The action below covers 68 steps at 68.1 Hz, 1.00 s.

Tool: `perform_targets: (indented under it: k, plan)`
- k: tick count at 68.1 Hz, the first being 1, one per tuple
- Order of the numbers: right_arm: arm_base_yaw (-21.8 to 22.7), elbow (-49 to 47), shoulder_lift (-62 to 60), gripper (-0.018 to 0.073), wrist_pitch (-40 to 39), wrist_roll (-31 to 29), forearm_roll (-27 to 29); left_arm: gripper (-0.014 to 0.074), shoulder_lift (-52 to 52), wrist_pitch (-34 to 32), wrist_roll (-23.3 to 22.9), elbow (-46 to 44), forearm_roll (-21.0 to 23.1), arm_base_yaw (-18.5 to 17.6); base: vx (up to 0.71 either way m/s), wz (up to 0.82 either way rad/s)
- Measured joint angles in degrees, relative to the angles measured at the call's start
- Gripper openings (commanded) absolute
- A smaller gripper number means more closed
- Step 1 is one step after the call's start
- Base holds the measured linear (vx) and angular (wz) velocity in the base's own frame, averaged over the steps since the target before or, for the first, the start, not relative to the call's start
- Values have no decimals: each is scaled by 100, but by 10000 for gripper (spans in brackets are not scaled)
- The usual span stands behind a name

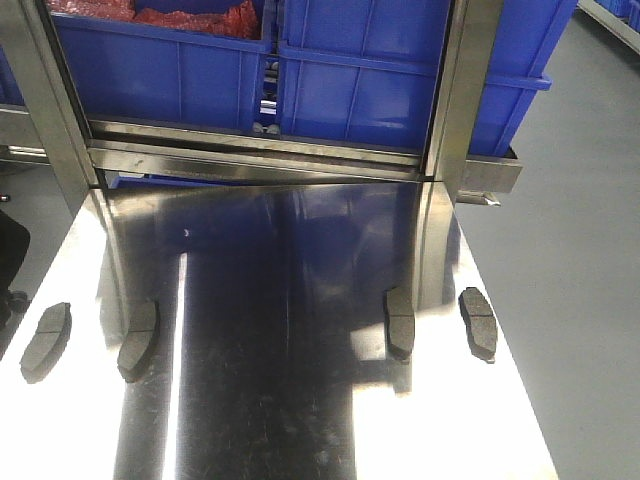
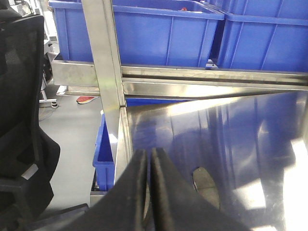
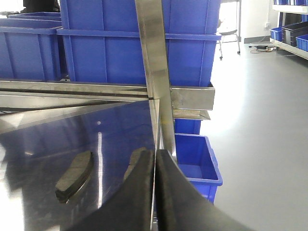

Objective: Move and align brake pads A on conveyor

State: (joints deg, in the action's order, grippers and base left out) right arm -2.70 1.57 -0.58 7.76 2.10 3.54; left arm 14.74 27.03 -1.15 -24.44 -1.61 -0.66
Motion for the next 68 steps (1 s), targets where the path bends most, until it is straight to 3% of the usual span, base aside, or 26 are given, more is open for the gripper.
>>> perform_targets:
  k: [5, 20, 28, 43, 68]
  plan:
    - [0, 0, 0, -8, 0, 0, 0, 174, 0, 0, 0, 0, 0, 0, 0, 0]
    - [0, 0, 0, -8, 0, 0, 0, 583, 0, 0, 0, 0, 0, 0, 0, 0]
    - [0, 0, 0, -8, 0, 0, 0, 697, 0, 0, 0, 0, 0, 0, 0, 0]
    - [0, 0, 0, -8, 0, 0, 0, 693, 0, 0, 0, 0, 0, 0, 0, 0]
    - [0, 0, 0, -8, 0, 0, 0, 559, 12, 12, 0, 0, 53, 0, 0, 0]
